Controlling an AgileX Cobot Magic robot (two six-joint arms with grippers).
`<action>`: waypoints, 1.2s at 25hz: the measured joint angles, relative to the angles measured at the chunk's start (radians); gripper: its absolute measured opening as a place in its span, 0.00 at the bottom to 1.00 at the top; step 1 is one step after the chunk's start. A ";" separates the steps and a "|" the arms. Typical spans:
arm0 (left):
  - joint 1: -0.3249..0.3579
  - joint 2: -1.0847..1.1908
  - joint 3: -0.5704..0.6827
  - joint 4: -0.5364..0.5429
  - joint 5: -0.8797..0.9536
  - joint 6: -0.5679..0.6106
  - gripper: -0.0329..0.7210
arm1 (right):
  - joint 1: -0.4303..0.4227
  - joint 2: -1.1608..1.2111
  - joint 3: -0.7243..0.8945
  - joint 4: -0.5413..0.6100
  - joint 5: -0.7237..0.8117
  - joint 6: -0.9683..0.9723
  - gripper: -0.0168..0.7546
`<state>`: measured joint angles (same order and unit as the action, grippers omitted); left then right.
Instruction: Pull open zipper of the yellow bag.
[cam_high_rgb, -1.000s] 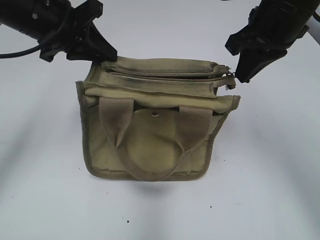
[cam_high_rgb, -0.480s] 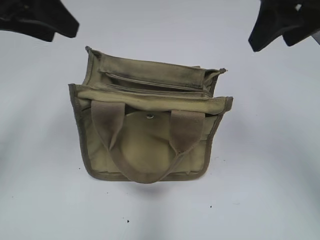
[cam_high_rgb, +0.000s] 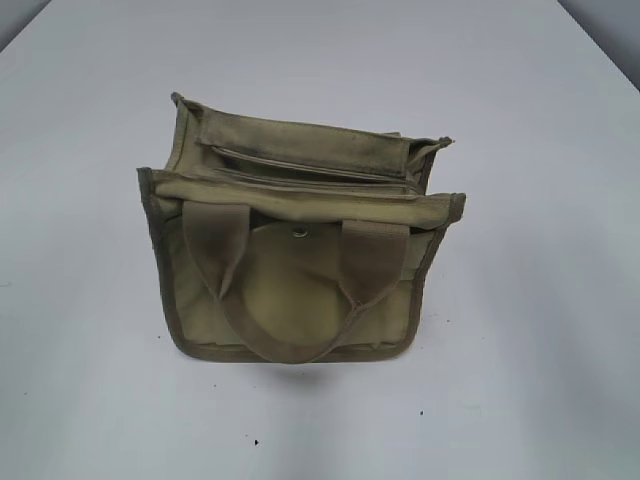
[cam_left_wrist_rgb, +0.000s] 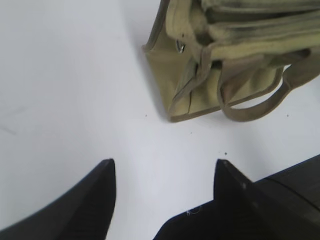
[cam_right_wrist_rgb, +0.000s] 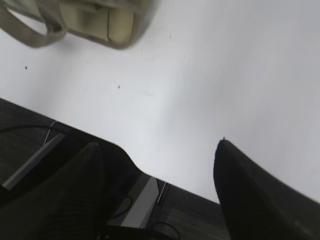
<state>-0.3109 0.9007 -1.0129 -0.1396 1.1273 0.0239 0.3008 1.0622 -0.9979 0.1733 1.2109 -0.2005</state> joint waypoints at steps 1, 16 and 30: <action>0.000 -0.068 0.051 0.022 0.002 -0.012 0.67 | 0.000 -0.048 0.052 0.000 0.000 0.000 0.71; 0.000 -0.767 0.458 0.130 0.003 -0.024 0.67 | 0.000 -0.798 0.497 -0.007 -0.072 -0.001 0.71; 0.000 -0.785 0.495 0.122 -0.065 -0.018 0.66 | 0.000 -0.855 0.511 -0.023 -0.114 -0.032 0.71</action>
<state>-0.3109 0.1158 -0.5180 -0.0178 1.0624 0.0062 0.3008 0.2073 -0.4871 0.1502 1.0974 -0.2329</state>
